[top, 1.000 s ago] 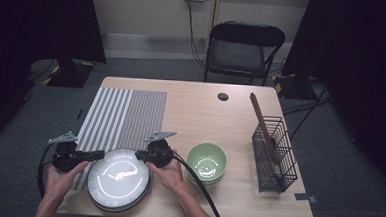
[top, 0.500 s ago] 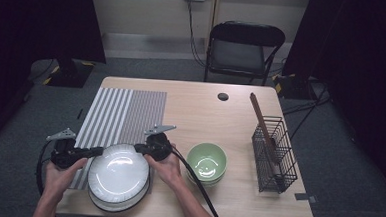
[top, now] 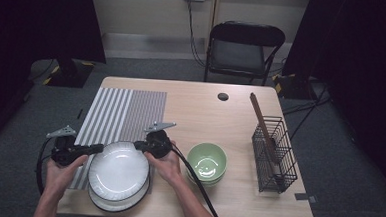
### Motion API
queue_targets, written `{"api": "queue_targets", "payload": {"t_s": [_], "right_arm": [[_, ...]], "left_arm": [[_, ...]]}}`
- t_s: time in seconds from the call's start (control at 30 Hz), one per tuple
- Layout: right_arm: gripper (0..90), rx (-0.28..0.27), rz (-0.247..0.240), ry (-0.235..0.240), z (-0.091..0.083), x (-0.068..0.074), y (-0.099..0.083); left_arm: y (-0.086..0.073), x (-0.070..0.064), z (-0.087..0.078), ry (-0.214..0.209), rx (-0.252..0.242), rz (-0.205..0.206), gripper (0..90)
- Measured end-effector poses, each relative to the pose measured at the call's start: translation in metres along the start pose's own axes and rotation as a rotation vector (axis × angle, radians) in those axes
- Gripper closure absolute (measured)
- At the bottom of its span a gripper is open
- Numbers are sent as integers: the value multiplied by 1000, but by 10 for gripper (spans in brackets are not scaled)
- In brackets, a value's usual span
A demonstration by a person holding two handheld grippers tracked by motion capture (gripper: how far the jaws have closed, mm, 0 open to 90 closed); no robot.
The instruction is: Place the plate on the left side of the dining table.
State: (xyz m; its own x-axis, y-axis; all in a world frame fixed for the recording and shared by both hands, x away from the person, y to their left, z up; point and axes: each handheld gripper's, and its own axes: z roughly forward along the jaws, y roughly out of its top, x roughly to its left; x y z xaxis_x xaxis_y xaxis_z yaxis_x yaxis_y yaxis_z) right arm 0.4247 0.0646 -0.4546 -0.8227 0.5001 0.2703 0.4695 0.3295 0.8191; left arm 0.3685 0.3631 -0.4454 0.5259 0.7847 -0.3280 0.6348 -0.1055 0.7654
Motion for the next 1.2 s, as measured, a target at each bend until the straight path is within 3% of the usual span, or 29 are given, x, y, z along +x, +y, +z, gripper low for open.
{"api": "queue_targets", "payload": {"t_s": [0.17,0.27,0.4,0.57,0.7,0.87,1.07,1.2], "right_arm": [[875,-10,-10,-9,0,1,6],[872,-15,-10,-9,1,-1,6],[868,-25,4,-13,1,-2,8],[862,-33,11,-26,1,-5,12],[865,-29,10,-29,2,-6,10],[866,-31,8,-32,3,-6,10],[867,-25,4,-29,3,-7,10],[868,-22,3,-28,2,-6,10]], "left_arm": [[1,1,-2,6,-16,3,878],[2,4,-2,-15,-24,-6,880],[5,2,-2,13,-20,11,880],[9,5,0,-9,-35,1,880],[9,3,2,19,-29,14,879],[5,5,1,4,-50,-10,875],[0,4,-1,1,-30,-10,779],[-2,2,3,-6,-19,-4,762]]}}
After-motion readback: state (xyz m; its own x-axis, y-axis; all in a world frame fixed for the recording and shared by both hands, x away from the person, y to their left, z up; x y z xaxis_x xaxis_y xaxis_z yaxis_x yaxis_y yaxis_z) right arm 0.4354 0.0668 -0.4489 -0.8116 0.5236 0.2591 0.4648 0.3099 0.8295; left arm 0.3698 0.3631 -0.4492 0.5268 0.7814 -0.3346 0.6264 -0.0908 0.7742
